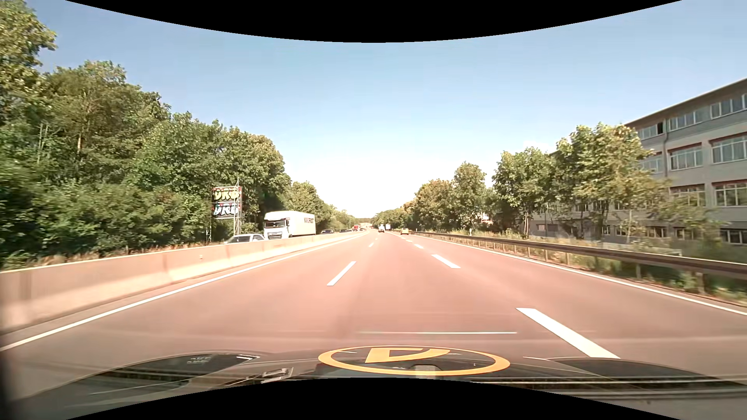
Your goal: Follow the waypoints while adhering to traffic rules and regulations
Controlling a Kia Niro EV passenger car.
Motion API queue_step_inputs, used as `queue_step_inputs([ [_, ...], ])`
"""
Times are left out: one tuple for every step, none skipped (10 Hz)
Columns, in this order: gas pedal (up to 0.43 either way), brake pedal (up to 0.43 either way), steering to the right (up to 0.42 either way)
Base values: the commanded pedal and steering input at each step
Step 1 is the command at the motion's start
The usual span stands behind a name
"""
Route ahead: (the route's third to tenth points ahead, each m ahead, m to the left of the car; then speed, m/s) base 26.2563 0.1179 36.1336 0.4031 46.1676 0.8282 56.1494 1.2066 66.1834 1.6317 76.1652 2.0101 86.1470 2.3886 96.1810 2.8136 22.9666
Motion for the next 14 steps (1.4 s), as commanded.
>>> queue_step_inputs([
  [0.189,0.0,-0.005],
  [0.189,0.0,-0.006],
  [0.189,0.0,-0.006],
  [0.177,0.0,-0.006],
  [0.177,0.0,-0.006],
  [0.177,0.0,-0.006],
  [0.177,0.0,-0.006],
  [0.177,0.0,-0.006],
  [0.169,0.0,-0.006],
  [0.169,0.0,-0.006],
  [0.157,0.0,-0.005],
  [0.157,0.0,-0.005],
  [0.157,0.0,-0.005],
  [0.157,0.0,-0.005],
])
